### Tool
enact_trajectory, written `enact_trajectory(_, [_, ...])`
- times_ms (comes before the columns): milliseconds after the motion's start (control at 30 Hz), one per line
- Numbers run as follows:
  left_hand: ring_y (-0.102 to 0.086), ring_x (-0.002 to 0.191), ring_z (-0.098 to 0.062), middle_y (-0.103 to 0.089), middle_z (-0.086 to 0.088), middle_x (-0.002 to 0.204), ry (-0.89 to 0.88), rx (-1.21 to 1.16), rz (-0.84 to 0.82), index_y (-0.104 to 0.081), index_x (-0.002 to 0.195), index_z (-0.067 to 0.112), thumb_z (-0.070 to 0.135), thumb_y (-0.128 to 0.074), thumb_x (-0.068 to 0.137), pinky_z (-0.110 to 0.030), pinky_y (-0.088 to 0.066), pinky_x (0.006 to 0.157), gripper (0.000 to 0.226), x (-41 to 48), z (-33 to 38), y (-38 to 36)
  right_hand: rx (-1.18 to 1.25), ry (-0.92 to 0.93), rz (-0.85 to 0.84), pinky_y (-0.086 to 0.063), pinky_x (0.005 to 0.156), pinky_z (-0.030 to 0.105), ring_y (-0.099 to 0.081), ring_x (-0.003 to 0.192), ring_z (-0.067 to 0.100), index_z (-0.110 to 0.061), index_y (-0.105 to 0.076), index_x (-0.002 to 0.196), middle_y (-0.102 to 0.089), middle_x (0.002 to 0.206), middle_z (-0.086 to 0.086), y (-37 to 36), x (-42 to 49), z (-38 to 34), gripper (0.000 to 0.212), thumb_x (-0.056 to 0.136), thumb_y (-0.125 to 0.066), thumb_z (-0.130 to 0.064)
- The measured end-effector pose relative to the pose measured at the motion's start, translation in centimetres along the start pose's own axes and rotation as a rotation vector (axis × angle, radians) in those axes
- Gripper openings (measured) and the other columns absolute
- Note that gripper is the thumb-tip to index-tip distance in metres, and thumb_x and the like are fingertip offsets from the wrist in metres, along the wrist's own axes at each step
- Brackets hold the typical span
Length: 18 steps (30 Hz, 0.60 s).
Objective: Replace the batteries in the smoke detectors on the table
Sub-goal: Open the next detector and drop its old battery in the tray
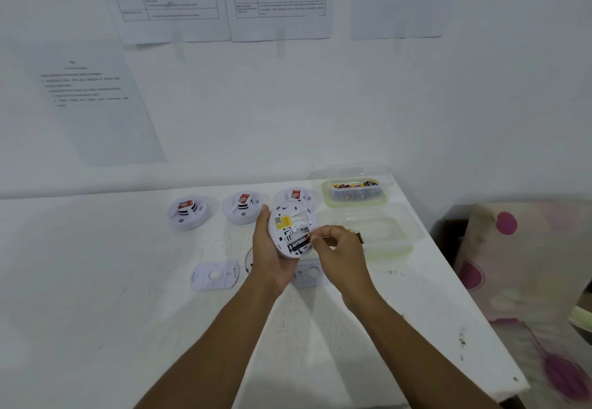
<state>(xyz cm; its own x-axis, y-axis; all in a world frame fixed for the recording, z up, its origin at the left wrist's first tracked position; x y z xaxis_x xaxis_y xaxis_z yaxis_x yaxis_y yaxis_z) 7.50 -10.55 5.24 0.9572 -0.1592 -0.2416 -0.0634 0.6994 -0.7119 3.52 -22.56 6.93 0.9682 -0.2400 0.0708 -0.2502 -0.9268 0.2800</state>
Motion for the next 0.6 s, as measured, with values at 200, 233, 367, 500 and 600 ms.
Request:
enact_trajectory(200, [-0.066, 0.092, -0.026, -0.072, -0.012, 0.108, -0.008, -0.008, 0.0, -0.07, 0.109, 0.018, 0.055, -0.039, 0.096, -0.036, -0.051, 0.075, 0.05, 0.0, 0.2, 0.4, 0.068, -0.029, 0.01, -0.046, 0.068, 0.012, -0.062, 0.082, 0.003, -0.013, -0.067, 0.088, -0.07, 0.09, -0.003, 0.1, -0.3, -1.0, 0.006, 0.09, -0.064, -0.018])
enact_trajectory(233, [-0.066, 0.093, -0.026, -0.072, -0.013, 0.108, -0.009, -0.007, -0.005, -0.071, 0.108, 0.017, 0.055, -0.039, 0.096, -0.036, -0.05, 0.077, 0.051, -0.1, 0.1, 0.3, 0.059, 0.004, 0.017, -0.047, 0.065, 0.009, -0.062, 0.078, 0.001, -0.013, -0.066, 0.087, -0.069, 0.087, -0.004, 0.1, -0.4, -1.4, 0.003, 0.088, -0.067, -0.016])
enact_trajectory(367, [-0.065, 0.097, -0.027, -0.069, -0.015, 0.115, -0.004, -0.002, -0.028, -0.068, 0.115, 0.014, 0.054, -0.037, 0.097, -0.037, -0.049, 0.081, 0.054, -0.2, -0.2, -0.4, 0.079, 0.087, 0.022, -0.048, 0.063, 0.011, -0.064, 0.071, 0.005, -0.015, -0.063, 0.078, -0.07, 0.08, -0.001, 0.5, 0.0, -2.0, 0.013, 0.081, -0.073, -0.007])
enact_trajectory(500, [-0.056, 0.124, -0.034, -0.062, -0.017, 0.13, -0.001, -0.077, -0.051, -0.061, 0.13, 0.011, 0.053, -0.041, 0.097, -0.047, -0.041, 0.108, 0.057, 0.3, 0.4, -0.3, 0.051, 0.069, 0.066, -0.044, 0.061, 0.019, -0.058, 0.062, 0.005, -0.017, -0.065, 0.081, -0.07, 0.076, -0.002, 5.1, 4.0, -2.0, 0.016, 0.077, -0.074, -0.004])
enact_trajectory(600, [-0.051, 0.131, -0.035, -0.062, -0.017, 0.132, 0.002, -0.103, -0.059, -0.061, 0.13, 0.011, 0.056, -0.044, 0.094, -0.051, -0.032, 0.115, 0.06, 0.8, 0.8, -0.1, -0.316, 0.043, 0.039, -0.045, 0.062, 0.022, -0.065, 0.071, 0.014, -0.018, -0.068, 0.081, -0.071, 0.077, -0.003, 9.7, 8.0, -1.0, 0.011, 0.077, -0.074, -0.01])
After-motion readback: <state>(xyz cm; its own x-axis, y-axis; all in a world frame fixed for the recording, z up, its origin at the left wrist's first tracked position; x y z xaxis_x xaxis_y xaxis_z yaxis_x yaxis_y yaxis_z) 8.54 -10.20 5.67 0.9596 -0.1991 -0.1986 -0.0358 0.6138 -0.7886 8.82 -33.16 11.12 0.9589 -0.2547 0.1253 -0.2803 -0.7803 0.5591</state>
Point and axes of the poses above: each hand's wrist, its own x-axis towards the middle knuckle, its own y-axis out of the back of the hand, z = x × y, the point moved 3 cm from there along x, towards the middle knuckle
